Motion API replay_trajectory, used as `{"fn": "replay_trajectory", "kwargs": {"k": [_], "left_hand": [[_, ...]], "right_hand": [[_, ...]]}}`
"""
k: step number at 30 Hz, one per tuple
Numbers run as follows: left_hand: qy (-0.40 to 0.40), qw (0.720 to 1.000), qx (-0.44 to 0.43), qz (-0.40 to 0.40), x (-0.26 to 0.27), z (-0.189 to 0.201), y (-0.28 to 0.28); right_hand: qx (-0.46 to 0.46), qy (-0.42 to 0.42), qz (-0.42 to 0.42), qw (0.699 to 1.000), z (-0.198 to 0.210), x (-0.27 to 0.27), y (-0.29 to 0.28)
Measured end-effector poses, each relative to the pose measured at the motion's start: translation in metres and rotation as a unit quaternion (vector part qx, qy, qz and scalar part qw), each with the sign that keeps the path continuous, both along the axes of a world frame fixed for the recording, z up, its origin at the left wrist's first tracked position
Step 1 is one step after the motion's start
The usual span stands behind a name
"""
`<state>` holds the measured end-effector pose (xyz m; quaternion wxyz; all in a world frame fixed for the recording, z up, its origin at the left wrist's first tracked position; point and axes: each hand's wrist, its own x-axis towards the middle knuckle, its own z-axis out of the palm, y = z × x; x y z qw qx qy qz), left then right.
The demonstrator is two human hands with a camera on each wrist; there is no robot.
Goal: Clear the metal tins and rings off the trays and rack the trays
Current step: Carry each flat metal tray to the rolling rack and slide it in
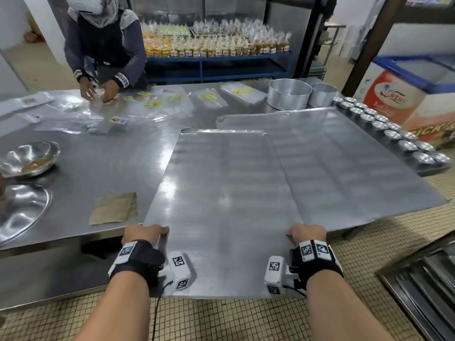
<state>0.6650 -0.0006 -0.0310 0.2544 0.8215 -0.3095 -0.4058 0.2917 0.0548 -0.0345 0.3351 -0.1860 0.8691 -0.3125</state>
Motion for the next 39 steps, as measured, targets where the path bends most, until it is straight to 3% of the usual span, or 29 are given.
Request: {"fn": "replay_trajectory", "kwargs": {"k": [9,14,22,25,31,39], "left_hand": [[-0.009,1.000,-0.019,-0.023,-0.055,0.009,0.007],[0.003,0.997,-0.039,-0.073,-0.098,0.018,0.008],[0.025,0.985,-0.079,-0.151,-0.181,0.025,0.015],[0.036,0.978,-0.079,-0.192,-0.214,0.033,0.019],[0.057,0.954,-0.069,-0.285,-0.284,0.030,0.000],[0.103,0.904,-0.072,-0.408,-0.376,0.041,-0.012]], "right_hand": [[0.002,-0.034,-0.077,0.996,0.009,-0.043,0.048],[-0.015,-0.018,-0.056,0.998,0.019,-0.072,0.090],[-0.058,0.011,-0.179,0.982,0.044,-0.124,0.166],[-0.072,0.013,-0.246,0.966,0.053,-0.138,0.193],[-0.113,0.003,-0.419,0.901,0.070,-0.148,0.243],[-0.120,0.069,-0.496,0.857,0.085,-0.145,0.296]]}}
